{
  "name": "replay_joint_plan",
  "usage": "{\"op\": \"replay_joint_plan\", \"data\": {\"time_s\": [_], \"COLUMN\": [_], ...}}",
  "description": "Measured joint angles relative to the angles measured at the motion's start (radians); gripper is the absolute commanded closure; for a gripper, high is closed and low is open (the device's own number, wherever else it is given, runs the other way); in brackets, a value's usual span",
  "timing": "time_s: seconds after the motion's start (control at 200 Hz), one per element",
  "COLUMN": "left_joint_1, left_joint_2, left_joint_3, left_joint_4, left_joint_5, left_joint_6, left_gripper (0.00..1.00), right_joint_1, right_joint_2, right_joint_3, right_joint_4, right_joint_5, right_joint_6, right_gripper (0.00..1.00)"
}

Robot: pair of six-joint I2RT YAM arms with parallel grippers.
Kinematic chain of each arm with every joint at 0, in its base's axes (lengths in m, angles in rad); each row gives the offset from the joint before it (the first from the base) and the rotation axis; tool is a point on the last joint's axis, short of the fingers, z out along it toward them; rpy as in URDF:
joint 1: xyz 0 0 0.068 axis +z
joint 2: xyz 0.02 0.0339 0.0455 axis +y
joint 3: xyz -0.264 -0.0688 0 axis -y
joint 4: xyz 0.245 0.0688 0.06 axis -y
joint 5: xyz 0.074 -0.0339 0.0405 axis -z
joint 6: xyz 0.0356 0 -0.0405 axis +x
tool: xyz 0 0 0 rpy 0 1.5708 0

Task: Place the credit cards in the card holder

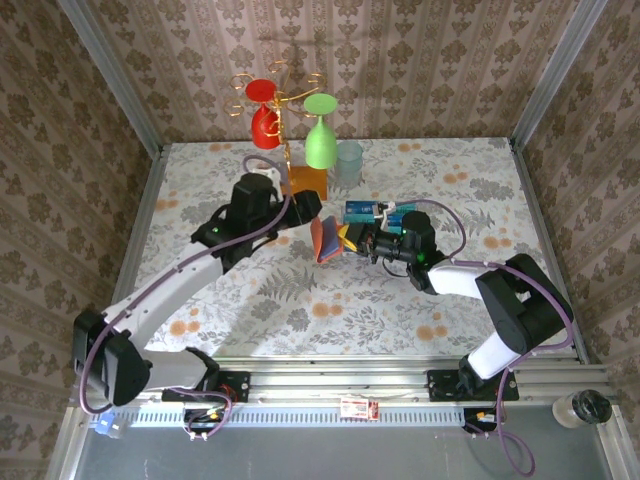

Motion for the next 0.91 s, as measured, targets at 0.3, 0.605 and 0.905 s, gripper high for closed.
{"op": "replay_joint_plan", "data": {"time_s": [0.3,0.605,0.905], "left_joint_1": [-0.108,-0.144,-0.175], "left_joint_2": [0.187,0.201,0.201], "left_joint_3": [0.196,0.143,0.007], "left_joint_4": [-0.314,-0.394,-0.377], "left_joint_5": [-0.156,-0.271,-0.328], "left_joint_6": [0.203,0.257,0.267], "left_gripper": [0.35,0.35,0.34], "right_joint_1": [0.0,-0.006,-0.01], "right_joint_2": [0.0,0.0,0.002], "right_joint_3": [-0.015,-0.068,-0.127], "right_joint_4": [0.0,0.001,0.011], "right_joint_5": [0.0,0.002,0.014], "right_joint_6": [-0.014,-0.018,-0.034], "right_gripper": [1.0,1.0,1.0]}}
